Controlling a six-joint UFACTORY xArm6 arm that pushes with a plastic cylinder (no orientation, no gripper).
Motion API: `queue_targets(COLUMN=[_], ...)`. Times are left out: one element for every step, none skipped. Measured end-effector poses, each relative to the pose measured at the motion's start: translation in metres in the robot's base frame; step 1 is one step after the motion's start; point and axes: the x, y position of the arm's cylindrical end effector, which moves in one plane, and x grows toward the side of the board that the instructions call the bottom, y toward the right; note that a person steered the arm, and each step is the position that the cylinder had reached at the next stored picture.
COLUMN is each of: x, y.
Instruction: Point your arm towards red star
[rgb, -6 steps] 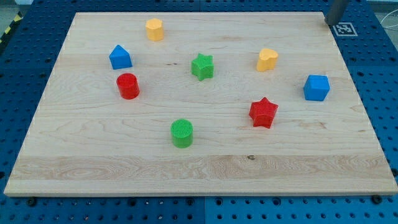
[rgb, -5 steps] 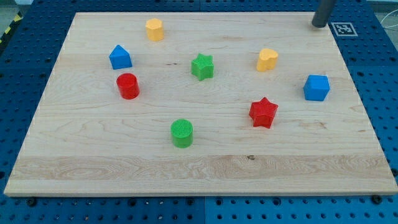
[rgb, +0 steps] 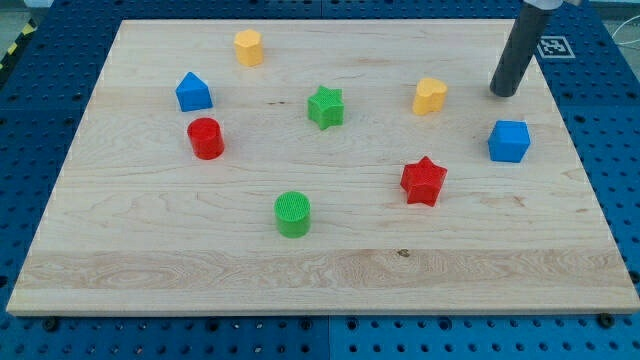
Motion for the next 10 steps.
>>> queue_targets(x=[0.013,0.022,0.029,0.040,0.061,0.085,0.108,0.132,0.153,0.156], y=[-0.015,-0.030,-0.044,-0.056,-0.058,-0.058,-0.058,-0.058,-0.058,-0.071])
